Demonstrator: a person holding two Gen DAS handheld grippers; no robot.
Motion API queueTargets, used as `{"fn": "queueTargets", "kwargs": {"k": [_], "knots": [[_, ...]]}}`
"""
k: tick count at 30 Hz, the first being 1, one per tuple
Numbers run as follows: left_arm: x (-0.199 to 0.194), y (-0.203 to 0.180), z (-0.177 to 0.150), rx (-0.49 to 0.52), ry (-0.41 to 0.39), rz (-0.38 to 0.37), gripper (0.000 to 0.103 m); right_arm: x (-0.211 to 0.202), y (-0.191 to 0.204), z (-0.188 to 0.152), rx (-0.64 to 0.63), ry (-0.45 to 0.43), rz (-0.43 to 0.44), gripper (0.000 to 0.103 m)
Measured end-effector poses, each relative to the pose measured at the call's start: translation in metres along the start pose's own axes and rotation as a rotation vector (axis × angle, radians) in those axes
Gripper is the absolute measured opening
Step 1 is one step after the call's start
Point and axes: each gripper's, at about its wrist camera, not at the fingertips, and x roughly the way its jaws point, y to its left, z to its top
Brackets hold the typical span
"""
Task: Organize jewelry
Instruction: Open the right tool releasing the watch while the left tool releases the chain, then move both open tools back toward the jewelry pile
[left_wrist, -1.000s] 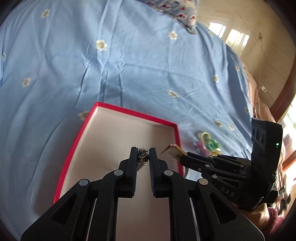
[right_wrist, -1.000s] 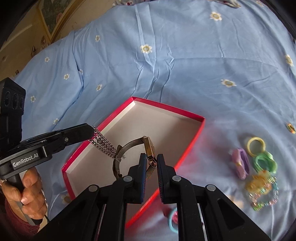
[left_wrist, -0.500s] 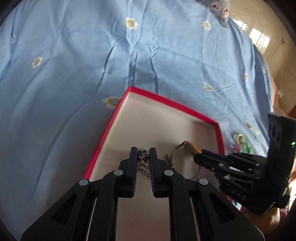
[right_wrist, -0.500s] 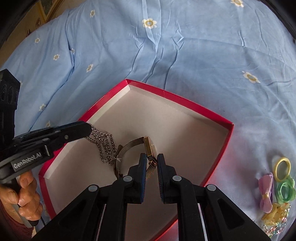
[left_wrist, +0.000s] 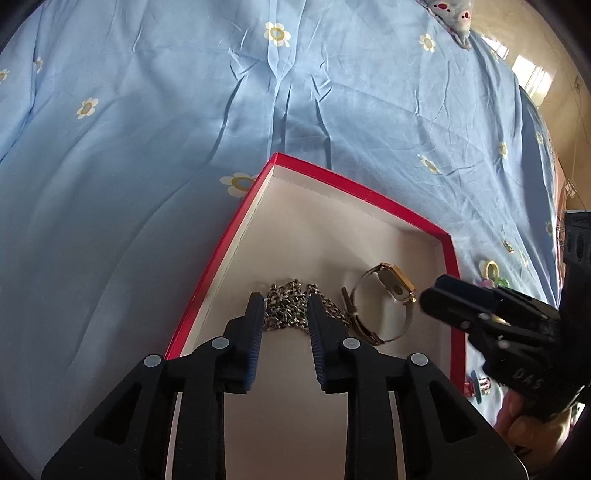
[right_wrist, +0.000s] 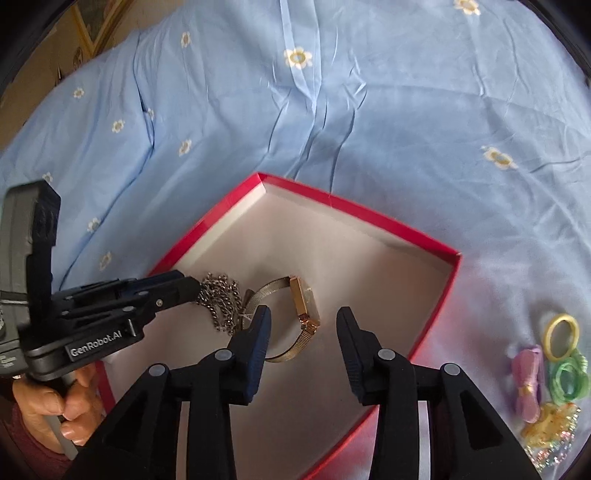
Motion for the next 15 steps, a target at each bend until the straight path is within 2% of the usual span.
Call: {"fn": "queueTargets", "kwargs": {"k": [4,15], "knots": [[-0.018,-0.007,-0.006,0.0,-0.027,0.003,0.034,-0.027,-0.005,-0.005,0.025,-0.05,0.005,0.04],[-0.062,-0.045,-0.036,0.028,-0.055,-0.079,0.035,-0.097,-0.044,-0.052,0.124,-0.119,-0.064,0.04]]}}
